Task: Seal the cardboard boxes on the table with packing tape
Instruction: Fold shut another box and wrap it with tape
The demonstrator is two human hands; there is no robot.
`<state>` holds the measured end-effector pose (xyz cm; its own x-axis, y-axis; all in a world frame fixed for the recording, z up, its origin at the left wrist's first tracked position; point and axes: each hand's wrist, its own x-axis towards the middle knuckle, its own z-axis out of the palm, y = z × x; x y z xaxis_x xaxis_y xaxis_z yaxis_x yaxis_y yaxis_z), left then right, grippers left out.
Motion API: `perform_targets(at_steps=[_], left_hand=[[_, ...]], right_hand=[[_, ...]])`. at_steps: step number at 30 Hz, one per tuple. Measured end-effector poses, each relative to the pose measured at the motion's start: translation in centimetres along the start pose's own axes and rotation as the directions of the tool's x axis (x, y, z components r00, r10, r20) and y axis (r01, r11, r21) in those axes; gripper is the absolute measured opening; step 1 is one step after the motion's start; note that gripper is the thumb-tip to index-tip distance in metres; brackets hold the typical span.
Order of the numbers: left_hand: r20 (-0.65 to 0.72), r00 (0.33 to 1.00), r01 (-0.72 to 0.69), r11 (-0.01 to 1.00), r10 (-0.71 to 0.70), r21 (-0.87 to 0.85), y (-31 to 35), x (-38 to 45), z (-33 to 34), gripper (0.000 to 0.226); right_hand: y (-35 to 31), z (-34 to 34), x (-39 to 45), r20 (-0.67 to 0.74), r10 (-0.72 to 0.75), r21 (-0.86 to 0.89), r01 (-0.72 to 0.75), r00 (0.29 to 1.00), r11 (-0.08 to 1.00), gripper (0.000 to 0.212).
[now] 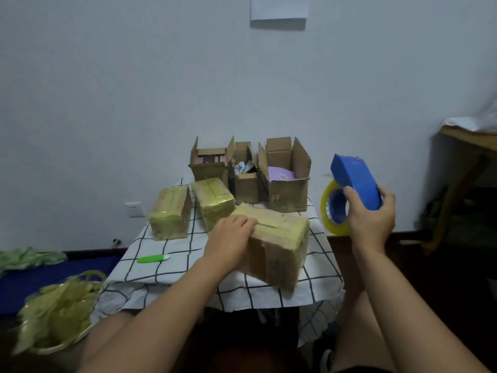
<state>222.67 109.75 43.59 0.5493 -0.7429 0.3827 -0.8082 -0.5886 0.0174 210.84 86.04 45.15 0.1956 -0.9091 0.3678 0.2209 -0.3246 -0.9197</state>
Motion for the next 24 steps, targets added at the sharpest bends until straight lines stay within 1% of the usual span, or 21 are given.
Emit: perform_targets(at_steps=[2, 3, 4, 5, 6, 7, 8, 10, 12, 14, 15, 18, 19, 22, 24], left_hand=[[-0.145, 0.989, -0.003, 0.993, -0.014, -0.120, 1.6, -0.4, 0.4, 0.034], [-0.179, 0.983, -0.008, 0.980, -0.028, -0.197, 2.9, -0.7, 0.6, 0.034], [-0.148, 0.988, 0.012, 0.972, -0.048, -0.234, 4.1, -1.0, 0.7, 0.045], [-0.091, 0.994, 0.042, 0.976, -0.062, -0.211, 5.1, -1.1, 1.1, 0.061], [-0.062, 0.996, 0.063, 0.990, -0.072, -0.126, 5.7, -1.1, 1.7, 0.068], [-0.083, 0.995, 0.059, 0.997, -0.063, -0.054, 6.0, -1.1, 2.2, 0.064], [-0.121, 0.992, 0.032, 0.999, -0.035, -0.030, 6.0, -1.2, 2.4, 0.054], [-0.156, 0.986, -0.075, 0.995, 0.064, -0.065, 5.6, -1.1, 2.6, 0.037], [-0.112, 0.978, -0.191, 0.974, 0.178, -0.120, 4.8, -1.2, 2.6, 0.032], [-0.080, 0.966, -0.253, 0.959, 0.244, -0.130, 3.3, -1.2, 2.2, 0.035], [-0.066, 0.969, -0.245, 0.960, 0.238, -0.134, 2.3, -1.1, 1.8, 0.037], [-0.016, 0.991, -0.135, 0.973, 0.134, -0.185, -0.8, -1.1, 1.3, 0.038], [-0.036, 0.991, -0.135, 0.969, 0.130, -0.209, -1.1, -1.1, 1.2, 0.037], [-0.151, 0.960, -0.259, 0.951, 0.235, -0.167, -1.1, -0.8, 1.2, 0.029], [-0.176, 0.954, -0.264, 0.957, 0.241, -0.120, -1.7, -0.2, 1.5, 0.027]], right_hand=[[-0.3, -0.1, 0.0, 0.005, -0.016, -0.002, 0.016, 1.000, 1.000, 0.056], [-0.2, -0.1, -0.2, 0.015, -0.020, -0.006, 0.020, 1.000, 1.000, 0.057], [0.0, -0.2, -0.4, 0.025, -0.021, -0.008, 0.021, 0.999, 1.000, 0.056], [0.2, -0.2, -0.7, 0.036, -0.020, -0.007, 0.020, 0.999, 1.000, 0.055], [0.5, -0.2, -0.9, 0.048, -0.017, -0.010, 0.018, 0.999, 1.000, 0.055], [0.8, -0.2, -1.2, 0.065, -0.011, -0.018, 0.012, 0.998, 1.000, 0.055], [1.0, -0.1, -1.5, 0.081, -0.006, -0.023, 0.007, 0.997, 1.000, 0.055], [1.3, -0.1, -1.9, 0.097, -0.004, -0.024, 0.006, 0.995, 1.000, 0.057], [1.7, -0.3, -1.9, 0.114, -0.016, -0.033, 0.020, 0.993, 0.999, 0.058], [1.9, -0.5, -2.0, 0.154, -0.036, -0.045, 0.043, 0.987, 0.998, 0.060], [1.8, -0.6, -2.1, 0.176, -0.042, -0.044, 0.050, 0.983, 0.998, 0.060], [1.5, -0.7, -2.4, 0.229, -0.046, -0.023, 0.053, 0.972, 0.998, 0.059], [1.3, -0.6, -2.5, 0.244, -0.044, -0.012, 0.048, 0.969, 0.999, 0.058], [0.9, -0.3, -2.9, 0.289, -0.029, 0.035, 0.020, 0.957, 0.999, 0.055], [0.7, -0.1, -3.0, 0.318, -0.021, 0.051, 0.005, 0.948, 0.999, 0.053]])
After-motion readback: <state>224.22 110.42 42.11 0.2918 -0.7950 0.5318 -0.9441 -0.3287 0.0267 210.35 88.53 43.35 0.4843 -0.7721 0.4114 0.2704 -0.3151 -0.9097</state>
